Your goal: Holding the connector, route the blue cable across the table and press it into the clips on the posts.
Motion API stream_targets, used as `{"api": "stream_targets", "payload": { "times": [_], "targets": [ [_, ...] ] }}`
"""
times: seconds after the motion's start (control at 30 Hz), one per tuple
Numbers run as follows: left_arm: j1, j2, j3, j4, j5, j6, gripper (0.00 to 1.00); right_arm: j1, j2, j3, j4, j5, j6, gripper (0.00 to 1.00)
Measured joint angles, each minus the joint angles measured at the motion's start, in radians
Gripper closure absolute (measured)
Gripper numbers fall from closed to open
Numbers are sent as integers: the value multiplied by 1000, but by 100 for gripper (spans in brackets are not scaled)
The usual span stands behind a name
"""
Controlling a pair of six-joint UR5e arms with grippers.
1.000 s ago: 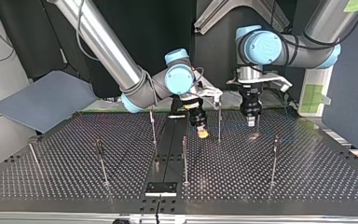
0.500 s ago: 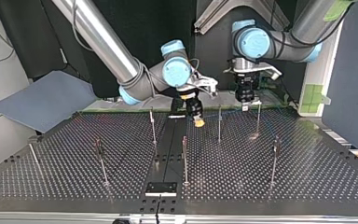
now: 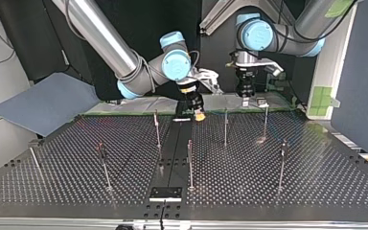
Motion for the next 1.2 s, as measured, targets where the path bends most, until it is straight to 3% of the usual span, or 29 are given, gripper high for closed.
{"api": "stream_targets", "payload": {
  "times": [0.23,0.5,0.63,0.9,1.2],
  "targets": [
    [0,-43,13,17,-3,-3,100,0,0,55,-9,-17,-3,100],
    [2,-111,9,17,-51,3,100,-3,0,61,-10,-30,-4,100],
    [-1,-123,5,25,-52,3,100,-5,0,61,-11,-36,-3,100],
    [3,-126,14,60,-4,-4,100,-24,0,60,-16,-69,-1,100],
    [11,-127,40,49,10,-7,100,-52,1,60,-63,-104,10,100]
  ]
}}
